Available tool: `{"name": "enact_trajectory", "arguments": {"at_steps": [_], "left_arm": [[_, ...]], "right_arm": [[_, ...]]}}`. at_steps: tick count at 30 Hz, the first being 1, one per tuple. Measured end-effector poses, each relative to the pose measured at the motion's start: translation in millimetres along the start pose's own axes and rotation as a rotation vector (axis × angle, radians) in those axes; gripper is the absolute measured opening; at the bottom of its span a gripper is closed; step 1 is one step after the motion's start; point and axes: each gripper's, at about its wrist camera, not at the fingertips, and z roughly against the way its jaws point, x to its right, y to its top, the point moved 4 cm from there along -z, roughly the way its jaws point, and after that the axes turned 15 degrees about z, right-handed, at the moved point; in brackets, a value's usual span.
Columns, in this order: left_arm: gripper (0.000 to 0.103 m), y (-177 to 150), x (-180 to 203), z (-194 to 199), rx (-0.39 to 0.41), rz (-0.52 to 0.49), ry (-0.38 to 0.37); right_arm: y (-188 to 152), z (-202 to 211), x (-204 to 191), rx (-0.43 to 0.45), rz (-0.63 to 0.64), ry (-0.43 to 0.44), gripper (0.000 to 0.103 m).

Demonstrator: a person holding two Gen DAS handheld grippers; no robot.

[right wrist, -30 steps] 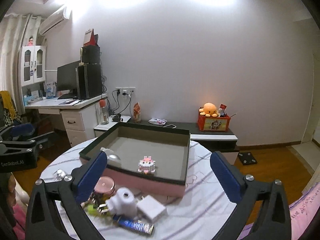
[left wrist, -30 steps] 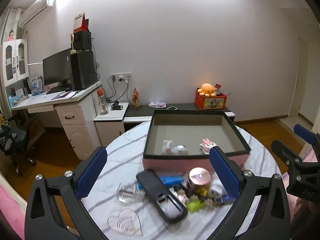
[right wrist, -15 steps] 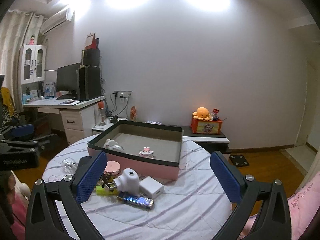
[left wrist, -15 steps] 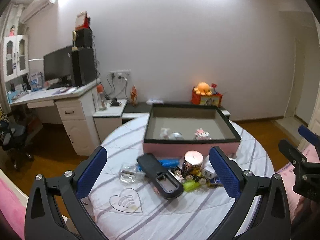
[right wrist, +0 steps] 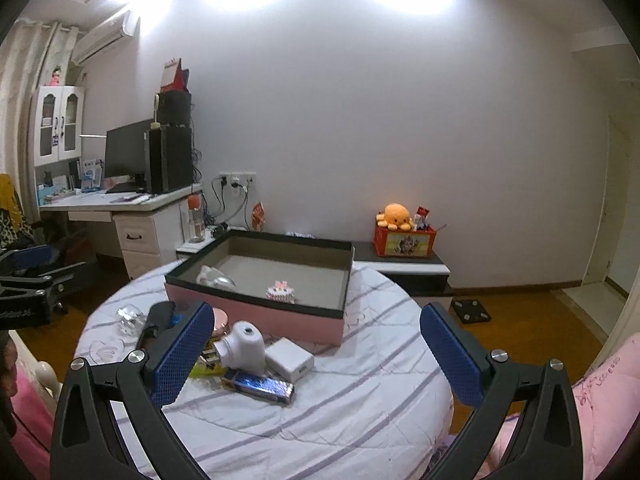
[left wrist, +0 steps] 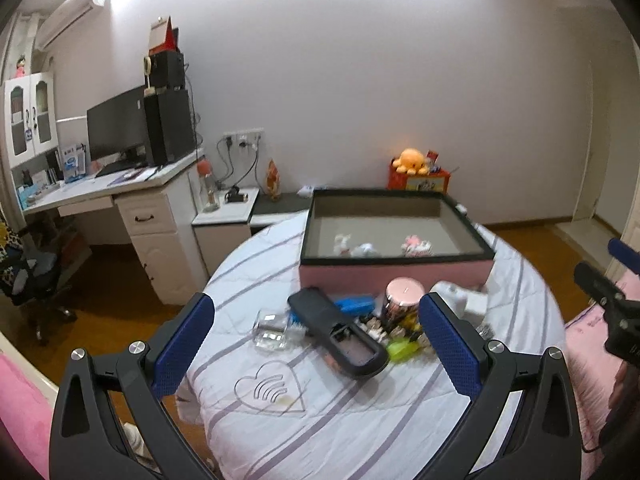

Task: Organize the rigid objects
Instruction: 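Withdraw both tools from the pink box back toward the clutter, then grasp the black remote with the left tool while the right tool grasps the blue-gold box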

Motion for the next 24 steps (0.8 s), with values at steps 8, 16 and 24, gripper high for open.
{"name": "enact_trajectory", "arguments": {"at_steps": [8, 16, 24], "left_arm": [[0.103, -19.8, -0.5, -27.0, -0.092, -0.022, 0.027], [0.103, -44.2, 4.6, -67.4, -0.208, -0.020, 0.035], [0.103, -55.8, 11.3, -98.7, -0.272, -0.016, 0.073]], "right_arm": [[-22.0, -22.7, -4.9, -0.087, -0.009, 0.032, 0.103], [-38.6, -43.9, -8.7, -0.143, -0.018, 0.067, 0.103], [-55.7, -71.0, -10.3, -0.203, -0.034, 0.099, 0.103]]}}
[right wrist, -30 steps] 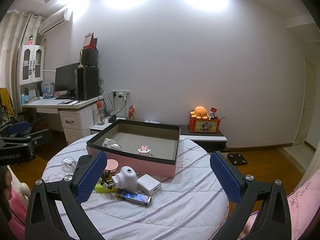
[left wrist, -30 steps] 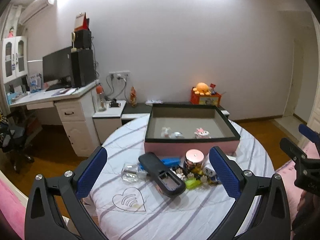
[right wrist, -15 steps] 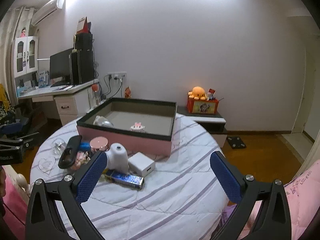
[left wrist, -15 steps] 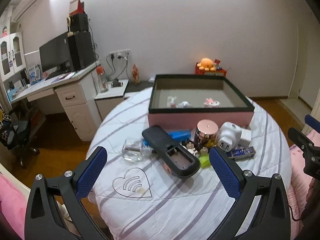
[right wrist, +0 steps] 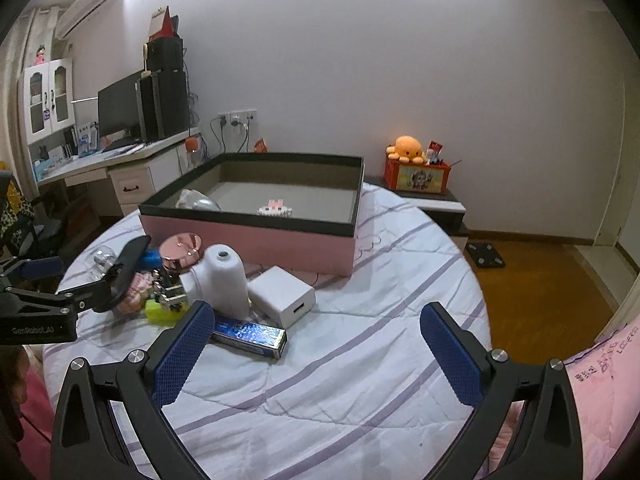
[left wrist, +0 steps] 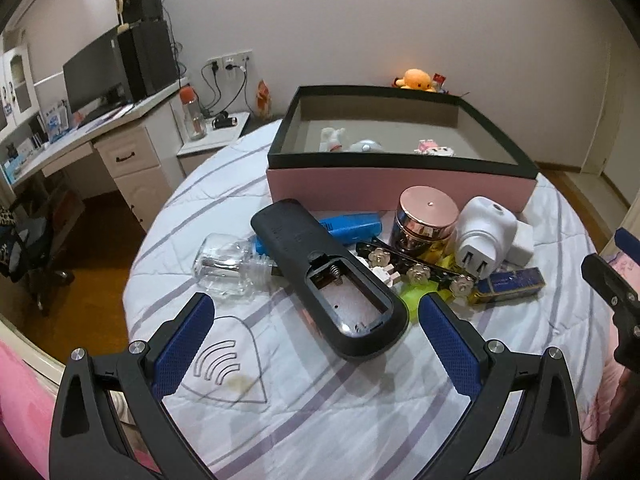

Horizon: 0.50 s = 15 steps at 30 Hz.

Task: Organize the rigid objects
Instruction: 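Grasp the black remote with the left tool while the right tool grasps the blue-gold box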

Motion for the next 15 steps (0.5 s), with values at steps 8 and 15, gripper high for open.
{"name": "enact_trajectory", "arguments": {"at_steps": [8, 15], "left_arm": [[0.103, -3.2, -11.6, -21.0, -0.064, 0.031, 0.022], [0.103, -12.1, -41.1, -11.3, -0.084, 0.057, 0.027]], "right_arm": [[-7.4, -23.6, 2.7, -0.060, -0.013, 0.020, 0.103], [-9.8, -44.4, -28.1, -0.125, 0.018, 0.104, 0.103]]}}
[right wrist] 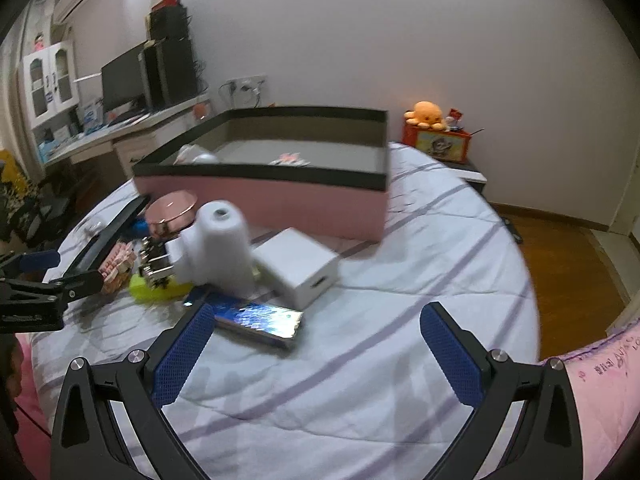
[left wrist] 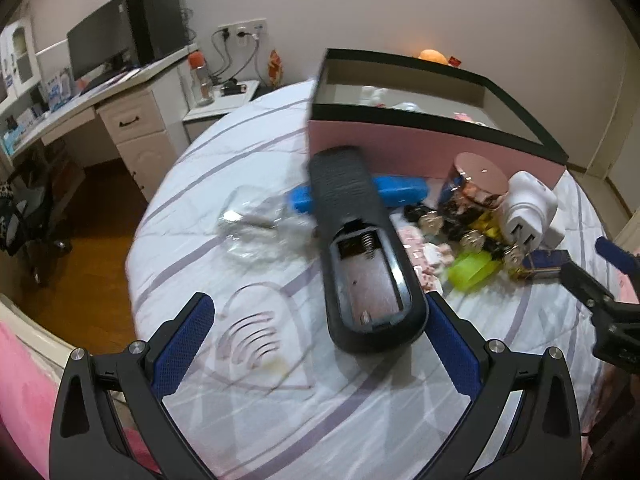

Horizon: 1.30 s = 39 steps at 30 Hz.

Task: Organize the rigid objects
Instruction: 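Grasp the black remote with the left tool while the right tool grasps the blue-gold box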

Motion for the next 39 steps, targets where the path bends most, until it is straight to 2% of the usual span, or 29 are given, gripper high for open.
{"name": "enact_trajectory", "arguments": {"at_steps": [5, 13, 18, 20, 21, 23, 29, 34, 36, 38, 39], "left_arm": [[0.103, -4.7, -18.3, 5.1, -0.010, -0.001, 0.045], [0.103, -4.5, -23.1, 9.4, -0.009, -0.011, 0.006], [0.103, 0.0, -24.3, 2.9, -0.023, 0.003, 0.000], [0.103, 1.3, -22.4, 1.9, -0.025, 0.001, -0.015], [0.103, 1.7, -21.7, 1.5, -0.026, 0.001, -0.021], [0.103, 2.9, -19.7, -0.7, -0.035, 0.001, -0.041], [0.103, 8.5, -12.4, -10.4, -0.078, 0.038, -0.120], [0.103, 14.7, -4.5, -14.7, -0.077, 0.052, -0.171], [0.100, 15.1, -6.6, -16.8, -0.090, 0.076, -0.212], [0.078, 14.6, -6.9, -15.3, -0.105, 0.095, -0.289], [0.071, 13.6, -5.4, -14.2, -0.124, 0.098, -0.333]], "right_arm": [[4.4, -14.4, -17.9, -0.054, -0.015, 0.042, 0.103], [9.4, -33.9, -32.2, -0.133, -0.069, 0.050, 0.103], [11.3, -44.6, -29.3, -0.157, -0.080, 0.014, 0.103], [10.1, -43.1, -26.2, -0.150, -0.084, 0.024, 0.101], [9.3, -41.5, -24.6, -0.146, -0.082, 0.024, 0.093], [6.5, -38.1, -20.3, -0.149, -0.053, 0.006, 0.085], [-4.6, -26.1, -3.4, -0.153, -0.031, -0.023, 0.085], [-13.1, -20.7, 11.8, -0.155, -0.047, -0.042, 0.085], [-13.1, -20.4, 17.0, -0.151, -0.059, -0.038, 0.085], [-12.8, -21.4, 18.6, -0.150, -0.063, -0.034, 0.085], [-11.7, -22.6, 17.9, -0.147, -0.062, -0.031, 0.086]]}}
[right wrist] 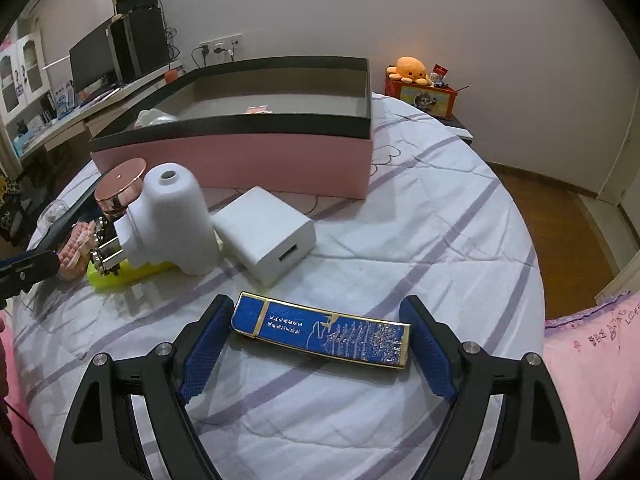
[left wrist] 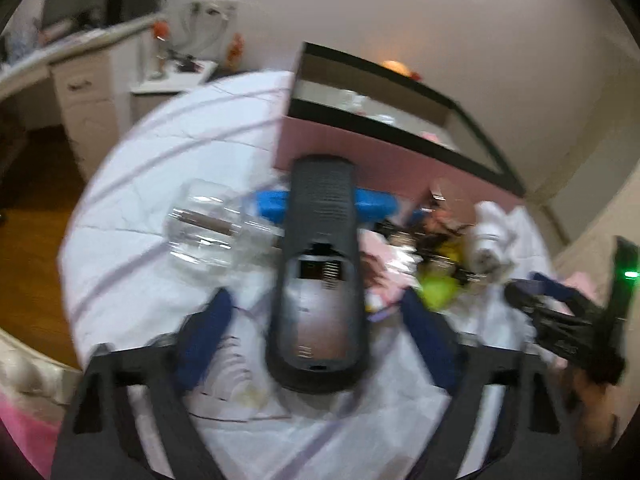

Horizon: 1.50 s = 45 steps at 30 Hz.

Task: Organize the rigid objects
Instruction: 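Grasp the black remote with the left tool while the right tool grasps the blue-gold box, then lift the black remote with the left tool while the right tool lifts the blue-gold box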

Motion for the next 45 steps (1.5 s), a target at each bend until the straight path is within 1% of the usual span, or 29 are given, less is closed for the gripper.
{"name": "enact_trajectory", "arguments": {"at_steps": [1, 3, 4, 10, 14, 16, 17, 20, 22, 24, 25, 26, 27, 28, 30, 33, 34, 35, 36, 37, 39, 41, 45], "left_arm": [[0.062, -1.5, 2.8, 0.1, -0.011, -0.011, -0.019], [0.056, -4.5, 7.0, -0.9, -0.016, -0.039, -0.006], [0.052, -6.0, 8.4, -0.4, -0.021, -0.044, -0.009], [0.050, -14.3, 11.0, 2.2, -0.015, -0.066, 0.031], [0.049, -24.4, 12.6, 8.2, -0.011, -0.113, 0.099], [0.049, -34.5, 14.5, 14.1, -0.010, -0.162, 0.143], [0.049, -36.9, 13.7, 15.8, -0.014, -0.171, 0.150], [0.048, -44.6, 8.9, 24.6, -0.018, -0.175, 0.160], [0.048, -41.7, 5.7, 28.0, -0.011, -0.155, 0.170], [0.052, -38.1, 4.2, 29.4, -0.007, -0.139, 0.170], [0.062, -35.8, 3.2, 28.5, -0.003, -0.133, 0.176], [0.075, -32.7, 3.2, 26.7, 0.006, -0.135, 0.186], [0.078, -30.7, 2.9, 24.8, 0.012, -0.139, 0.201], [0.078, -27.8, 2.4, 22.2, 0.020, -0.139, 0.215], [0.078, -23.6, 1.3, 15.9, 0.004, -0.131, 0.210], [0.078, -18.0, 0.1, 4.4, 0.003, -0.130, 0.228], [0.073, -17.2, 1.4, 2.5, 0.021, -0.143, 0.242], [0.054, -17.7, 1.8, 2.8, 0.037, -0.156, 0.252], [0.047, -19.0, 3.9, 1.9, 0.049, -0.178, 0.263], [0.043, -20.6, 5.4, 2.6, 0.059, -0.193, 0.275], [0.043, -24.3, 6.8, 4.7, 0.057, -0.208, 0.277], [0.042, -28.4, 5.2, 9.8, 0.057, -0.198, 0.275], [0.042, -47.0, 5.9, 24.1, 0.032, -0.220, 0.281]], "right_arm": [[0.3, -0.7, 0.2, 0.000, -0.001, 0.001, 0.086], [0.2, -3.0, 0.3, -0.006, 0.004, -0.005, 0.086], [0.0, -3.7, -0.1, -0.009, 0.007, -0.009, 0.086], [-2.6, -0.8, 0.9, -0.001, 0.004, -0.006, 0.086], [-5.2, 1.7, 1.0, 0.006, 0.004, -0.005, 0.085], [-4.9, 0.8, 1.2, 0.006, 0.002, -0.001, 0.085], [-5.5, 1.5, 1.1, 0.007, 0.002, 0.000, 0.085], [-6.5, 2.1, 1.2, 0.010, -0.002, 0.005, 0.085], [-6.7, 2.4, 1.4, 0.009, -0.002, 0.009, 0.085], [-6.6, 2.6, 2.2, 0.011, -0.003, 0.012, 0.085], [-6.6, 2.5, 2.5, 0.011, -0.005, 0.015, 0.085], [-6.5, 2.6, 2.5, 0.012, -0.003, 0.017, 0.085], [-7.0, 2.9, 2.3, 0.013, -0.002, 0.018, 0.085], [-7.0, 2.7, 2.7, 0.013, -0.003, 0.022, 0.085], [-7.0, 2.1, 3.7, 0.014, -0.006, 0.026, 0.085], [-6.8, 1.7, 4.5, 0.018, -0.011, 0.028, 0.086], [-6.8, 1.3, 4.9, 0.019, -0.014, 0.028, 0.085], [-6.6, 1.3, 5.0, 0.020, -0.016, 0.026, 0.085], [-6.6, 1.6, 5.2, 0.024, -0.020, 0.024, 0.086], [-6.7, 1.7, 5.5, 0.025, -0.025, 0.024, 0.086], [-6.5, 1.6, 5.0, 0.025, -0.023, 0.019, 0.085], [-7.3, 1.9, 3.9, 0.022, -0.015, 0.016, 0.085], [-10.7, 5.7, 3.1, 0.018, -0.008, 0.021, 0.085]]}}
